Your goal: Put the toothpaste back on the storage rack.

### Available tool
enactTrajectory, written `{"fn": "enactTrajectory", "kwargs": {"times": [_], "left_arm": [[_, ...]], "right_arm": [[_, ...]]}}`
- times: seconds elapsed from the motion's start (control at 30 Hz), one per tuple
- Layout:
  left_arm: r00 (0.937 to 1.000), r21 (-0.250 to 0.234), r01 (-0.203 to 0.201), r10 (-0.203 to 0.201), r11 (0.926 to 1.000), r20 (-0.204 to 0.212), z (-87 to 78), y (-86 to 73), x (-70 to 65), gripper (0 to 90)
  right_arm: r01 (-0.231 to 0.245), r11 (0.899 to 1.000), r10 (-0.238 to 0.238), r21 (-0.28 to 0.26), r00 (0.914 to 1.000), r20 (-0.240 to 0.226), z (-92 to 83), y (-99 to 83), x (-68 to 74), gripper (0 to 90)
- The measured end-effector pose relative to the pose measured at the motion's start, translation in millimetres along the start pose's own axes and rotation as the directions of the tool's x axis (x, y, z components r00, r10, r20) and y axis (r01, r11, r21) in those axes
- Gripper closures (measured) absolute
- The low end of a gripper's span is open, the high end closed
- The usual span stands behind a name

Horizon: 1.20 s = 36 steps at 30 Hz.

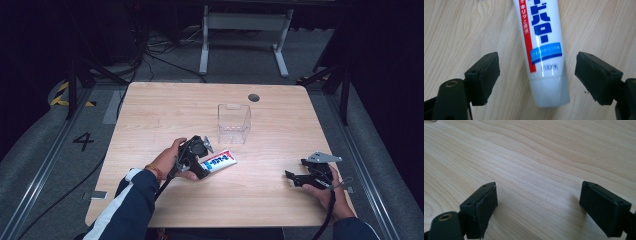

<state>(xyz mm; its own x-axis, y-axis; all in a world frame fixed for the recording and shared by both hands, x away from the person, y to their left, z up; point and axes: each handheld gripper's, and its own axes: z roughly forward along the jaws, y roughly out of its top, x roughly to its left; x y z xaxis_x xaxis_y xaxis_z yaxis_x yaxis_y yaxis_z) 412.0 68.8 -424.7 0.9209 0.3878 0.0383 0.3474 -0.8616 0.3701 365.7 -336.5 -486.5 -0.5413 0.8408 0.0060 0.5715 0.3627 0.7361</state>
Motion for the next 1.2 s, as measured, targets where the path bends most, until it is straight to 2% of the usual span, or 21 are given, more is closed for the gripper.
{"fn": "enactTrajectory", "kwargs": {"times": [0.03, 0.1, 0.23, 0.3, 0.47, 0.6, 0.7, 0.9, 1.0, 1.2], "left_arm": [[1.0000, 0.008, -0.005, 0.006, 1.0000, -0.005, 3.5, 3.9, 0.8, 21.0], [0.9999, 0.022, 0.000, 0.000, 0.9998, 0.013, 8.8, 8.9, 1.4, 21.0], [0.9998, 0.064, -0.018, 0.018, 0.9978, 0.008, 20.4, 17.8, 2.2, 22.1], [0.9998, 0.064, -0.005, 0.003, 0.9979, 0.022, 26.0, 21.4, 2.9, 22.2], [0.9996, 0.087, -0.019, 0.017, 0.9960, 0.024, 32.5, 28.3, 3.1, 24.5], [0.9989, 0.124, -0.034, 0.029, 0.9917, 0.037, 37.9, 35.4, 4.1, 27.8], [0.9980, 0.110, -0.030, 0.023, 0.9935, 0.060, 41.3, 40.6, 4.3, 28.3], [0.9974, 0.124, -0.045, 0.038, 0.9912, 0.062, 42.9, 48.2, 3.1, 30.3], [0.9968, 0.114, -0.052, 0.045, 0.9921, 0.067, 42.0, 49.8, 3.5, 39.8], [0.9962, 0.123, -0.059, 0.051, 0.9906, 0.070, 40.6, 50.1, 1.6, 45.7]], "right_arm": [[0.000, 1.000, 0.000, 0.000, 1.0000, 0.000, 0.0, 0.0, 0.0, 15.0], [0.000, 1.000, 0.000, 0.000, 1.0000, 0.000, 0.0, 0.0, 0.0, 15.0], [0.000, 1.000, 0.000, 0.001, 1.0000, 0.000, 0.0, 0.1, -0.1, 15.0], [0.000, 1.000, 0.000, 0.000, 1.0000, -0.001, 0.0, 0.0, -0.1, 15.0], [0.000, 1.000, 0.000, 0.001, 1.0000, 0.000, 0.0, 0.0, -0.1, 15.0], [0.001, 1.000, -0.001, 0.001, 1.0000, -0.001, 0.0, 0.1, -0.1, 15.0], [0.001, 1.000, -0.001, 0.000, 1.0000, -0.001, 0.0, 0.0, -0.1, 15.0], [0.000, 1.000, 0.000, 0.000, 1.0000, -0.002, 0.1, 0.1, -0.2, 15.0], [0.001, 1.000, -0.001, 0.000, 1.0000, -0.002, 0.1, 0.1, -0.2, 14.9], [0.000, 1.000, 0.000, 0.000, 1.0000, -0.002, 0.1, 0.1, -0.2, 15.0]]}}
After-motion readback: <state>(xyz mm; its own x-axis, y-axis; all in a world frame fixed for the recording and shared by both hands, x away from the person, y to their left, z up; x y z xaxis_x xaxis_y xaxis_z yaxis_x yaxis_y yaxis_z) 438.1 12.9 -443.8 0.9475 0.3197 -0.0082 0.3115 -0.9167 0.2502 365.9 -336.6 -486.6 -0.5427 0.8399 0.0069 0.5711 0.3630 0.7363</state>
